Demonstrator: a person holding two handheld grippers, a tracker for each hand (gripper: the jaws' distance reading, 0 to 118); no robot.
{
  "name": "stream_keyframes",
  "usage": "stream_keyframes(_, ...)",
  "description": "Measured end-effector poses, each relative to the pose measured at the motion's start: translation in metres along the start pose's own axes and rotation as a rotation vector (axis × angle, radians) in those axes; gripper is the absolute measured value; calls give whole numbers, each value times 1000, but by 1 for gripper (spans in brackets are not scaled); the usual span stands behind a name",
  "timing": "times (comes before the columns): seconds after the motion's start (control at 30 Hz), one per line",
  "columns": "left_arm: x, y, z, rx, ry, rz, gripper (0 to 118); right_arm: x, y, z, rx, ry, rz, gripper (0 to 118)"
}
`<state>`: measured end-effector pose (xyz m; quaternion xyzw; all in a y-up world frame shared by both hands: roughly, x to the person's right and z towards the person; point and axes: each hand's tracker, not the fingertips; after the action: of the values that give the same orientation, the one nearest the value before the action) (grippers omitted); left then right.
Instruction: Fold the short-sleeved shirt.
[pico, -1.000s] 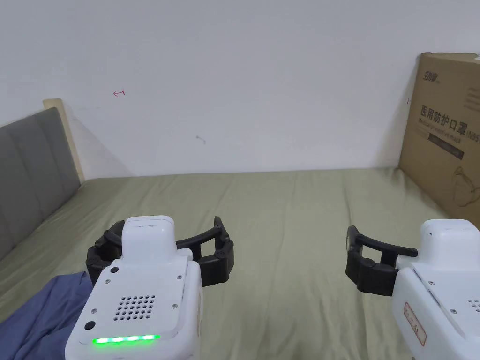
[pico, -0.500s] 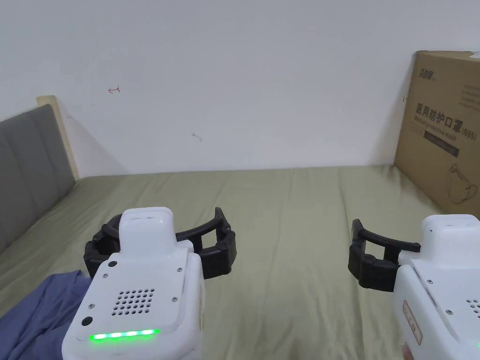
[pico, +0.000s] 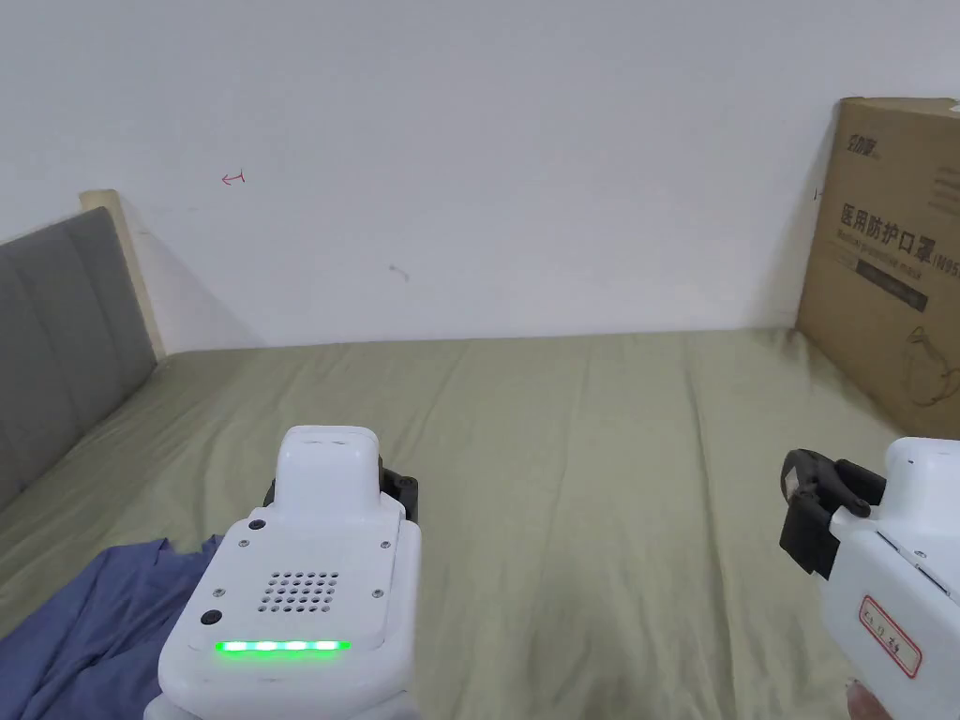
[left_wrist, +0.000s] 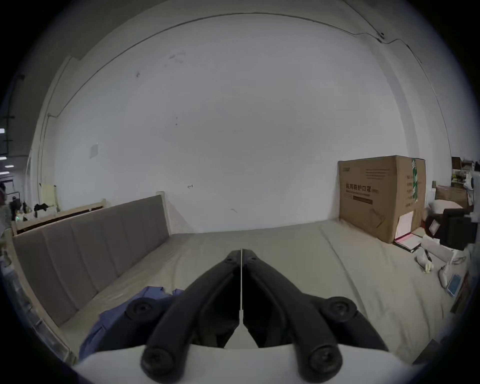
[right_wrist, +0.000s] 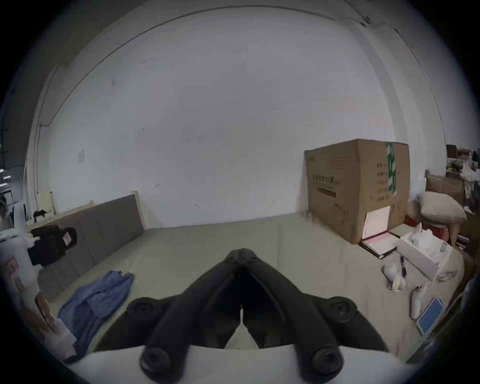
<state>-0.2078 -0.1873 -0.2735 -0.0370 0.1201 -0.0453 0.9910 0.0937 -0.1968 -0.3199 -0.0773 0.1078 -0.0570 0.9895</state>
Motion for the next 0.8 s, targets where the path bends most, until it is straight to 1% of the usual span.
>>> stream_keyframes(0.07,1,1,-2,-10,-10,6,0,2,-2,2,7,-20,23,0)
stream_keyframes(0.2,3,-3,-7,-43,-43,29,1,3,1,4,17,-25,16,0)
stream_keyframes(0.27,-6,-6,-8,-84,-56,60,1,-2,1,0,16,-13,24,0)
stream_keyframes(0.37,-39,-10,0,-121,-16,100,1,-28,-1,-18,-14,63,49,0)
stream_keyframes(0.47,-98,-17,18,-140,157,114,1,-75,-8,-37,-61,213,39,0)
stream_keyframes(0.57,-160,-27,44,-139,332,198,1,-129,-17,-44,-93,369,72,0)
stream_keyframes(0.6,-175,-32,52,-132,382,225,1,-143,-20,-47,-95,404,72,0)
stream_keyframes(0.67,-193,-40,62,-151,483,228,1,-161,-24,-48,-101,451,55,0)
stream_keyframes(0.7,-197,-42,64,-168,489,235,1,-167,-25,-50,-115,484,42,0)
stream_keyframes(0.73,-202,-45,65,-180,462,251,1,-169,-26,-53,-128,510,42,0)
stream_keyframes(0.8,-204,-48,66,-193,439,258,1,-174,-28,-56,-135,496,68,0)
